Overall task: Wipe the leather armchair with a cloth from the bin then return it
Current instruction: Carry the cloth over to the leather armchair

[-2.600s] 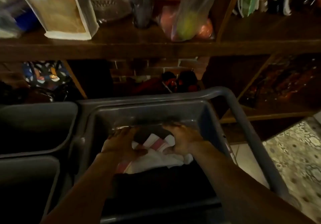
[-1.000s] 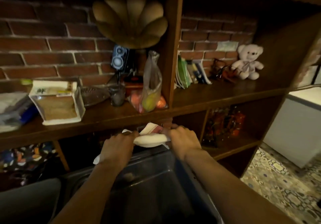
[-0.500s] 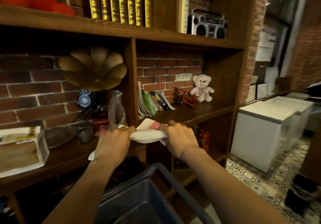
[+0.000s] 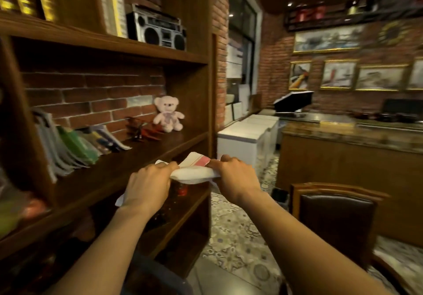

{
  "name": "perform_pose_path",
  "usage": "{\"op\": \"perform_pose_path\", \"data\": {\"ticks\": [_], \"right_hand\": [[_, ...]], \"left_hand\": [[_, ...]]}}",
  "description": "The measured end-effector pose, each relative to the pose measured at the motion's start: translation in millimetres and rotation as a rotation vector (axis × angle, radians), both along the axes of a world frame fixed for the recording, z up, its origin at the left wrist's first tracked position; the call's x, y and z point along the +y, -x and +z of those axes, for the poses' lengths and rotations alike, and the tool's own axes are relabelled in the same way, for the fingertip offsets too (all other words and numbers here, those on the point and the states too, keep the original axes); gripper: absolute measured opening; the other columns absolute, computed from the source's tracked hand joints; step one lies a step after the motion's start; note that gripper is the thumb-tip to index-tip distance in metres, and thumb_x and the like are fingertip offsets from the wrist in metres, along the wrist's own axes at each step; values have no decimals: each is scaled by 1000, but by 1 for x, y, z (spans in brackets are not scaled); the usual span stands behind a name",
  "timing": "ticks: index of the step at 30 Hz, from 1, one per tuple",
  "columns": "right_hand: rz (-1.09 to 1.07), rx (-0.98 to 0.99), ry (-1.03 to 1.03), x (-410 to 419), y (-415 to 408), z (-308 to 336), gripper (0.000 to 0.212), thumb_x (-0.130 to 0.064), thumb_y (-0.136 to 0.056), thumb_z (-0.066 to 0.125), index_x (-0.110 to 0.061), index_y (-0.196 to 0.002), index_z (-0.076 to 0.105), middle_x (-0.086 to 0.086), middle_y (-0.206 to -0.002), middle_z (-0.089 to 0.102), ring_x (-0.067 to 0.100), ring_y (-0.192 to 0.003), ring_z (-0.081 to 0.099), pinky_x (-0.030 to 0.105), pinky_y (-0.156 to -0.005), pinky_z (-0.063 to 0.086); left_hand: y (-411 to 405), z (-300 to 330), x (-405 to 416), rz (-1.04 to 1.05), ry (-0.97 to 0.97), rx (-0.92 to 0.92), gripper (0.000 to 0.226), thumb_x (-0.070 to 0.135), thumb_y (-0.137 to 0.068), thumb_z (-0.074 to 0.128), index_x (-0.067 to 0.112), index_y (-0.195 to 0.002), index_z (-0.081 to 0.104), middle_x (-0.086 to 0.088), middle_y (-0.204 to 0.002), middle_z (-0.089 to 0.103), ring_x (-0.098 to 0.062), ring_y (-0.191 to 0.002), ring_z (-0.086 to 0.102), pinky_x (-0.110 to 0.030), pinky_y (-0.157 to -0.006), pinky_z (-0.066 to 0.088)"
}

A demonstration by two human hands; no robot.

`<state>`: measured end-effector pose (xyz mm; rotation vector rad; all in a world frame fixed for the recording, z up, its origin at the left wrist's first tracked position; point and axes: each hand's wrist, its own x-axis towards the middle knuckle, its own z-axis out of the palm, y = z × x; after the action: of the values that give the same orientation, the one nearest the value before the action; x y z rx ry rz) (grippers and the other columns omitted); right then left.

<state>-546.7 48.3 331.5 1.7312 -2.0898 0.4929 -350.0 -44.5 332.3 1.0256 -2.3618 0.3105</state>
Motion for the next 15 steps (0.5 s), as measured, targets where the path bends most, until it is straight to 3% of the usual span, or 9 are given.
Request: {"op": "perform_pose_path", "data": {"ticks": [5, 12, 15], "right_hand": [[-135, -8, -11, 55, 70, 2, 49, -42, -91, 66, -36, -138, 52, 5, -114, 62, 32, -104, 62, 42, -76, 51], [-319, -13, -4, 139, 172, -4, 49, -32, -92, 66, -40, -138, 51, 4, -116, 62, 32, -106, 62, 41, -77, 49], [-386, -22, -33, 169, 214, -11, 48, -31, -90, 67, -39, -136, 52, 4, -117, 62, 33, -110, 62, 49, -89, 43]], "left_hand": [[87, 0, 24, -170, 20, 0, 37, 15, -93, 58, 36, -124, 55, 4, -112, 69, -24, -97, 69, -37, -66, 49], [217, -12, 74, -344, 55, -6, 38, 17, -93, 58, 38, -124, 57, 2, -112, 69, -28, -97, 68, -35, -61, 38], [268, -22, 96, -408, 50, -9, 35, 16, -93, 58, 37, -121, 56, 2, -111, 68, -28, -94, 67, -34, -60, 35]]}}
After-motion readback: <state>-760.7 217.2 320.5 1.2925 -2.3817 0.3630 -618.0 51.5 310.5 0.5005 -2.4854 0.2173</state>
